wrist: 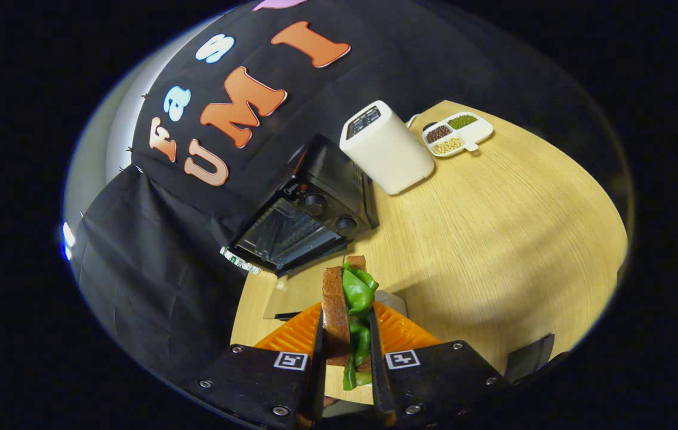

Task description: Open the toaster oven, put the food inside, and close the toaster oven door.

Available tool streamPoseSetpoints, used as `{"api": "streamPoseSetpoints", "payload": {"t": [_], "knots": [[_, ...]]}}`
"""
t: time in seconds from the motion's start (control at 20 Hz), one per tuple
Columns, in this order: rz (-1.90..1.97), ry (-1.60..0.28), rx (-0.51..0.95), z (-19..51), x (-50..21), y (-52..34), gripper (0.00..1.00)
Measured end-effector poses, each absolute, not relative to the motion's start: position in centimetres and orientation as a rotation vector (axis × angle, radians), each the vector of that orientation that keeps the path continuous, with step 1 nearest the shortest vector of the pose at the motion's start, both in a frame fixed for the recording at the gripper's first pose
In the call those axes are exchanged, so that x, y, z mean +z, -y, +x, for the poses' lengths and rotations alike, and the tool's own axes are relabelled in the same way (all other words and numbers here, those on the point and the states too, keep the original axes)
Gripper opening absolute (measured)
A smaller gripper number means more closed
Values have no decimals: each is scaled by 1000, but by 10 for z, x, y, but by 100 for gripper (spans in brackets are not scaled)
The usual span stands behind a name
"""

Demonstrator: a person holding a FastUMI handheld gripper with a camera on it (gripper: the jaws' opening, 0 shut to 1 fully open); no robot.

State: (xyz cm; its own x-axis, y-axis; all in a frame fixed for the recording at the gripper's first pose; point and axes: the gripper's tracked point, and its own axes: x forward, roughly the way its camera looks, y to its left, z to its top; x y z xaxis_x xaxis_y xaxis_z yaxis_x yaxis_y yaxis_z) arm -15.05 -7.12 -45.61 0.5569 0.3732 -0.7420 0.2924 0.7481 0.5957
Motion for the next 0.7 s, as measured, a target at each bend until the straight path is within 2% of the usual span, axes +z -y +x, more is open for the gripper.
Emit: {"api": "streamPoseSetpoints", "payload": {"t": [0.7], "knots": [[850, -847, 53, -63, -456, -24, 33]]}}
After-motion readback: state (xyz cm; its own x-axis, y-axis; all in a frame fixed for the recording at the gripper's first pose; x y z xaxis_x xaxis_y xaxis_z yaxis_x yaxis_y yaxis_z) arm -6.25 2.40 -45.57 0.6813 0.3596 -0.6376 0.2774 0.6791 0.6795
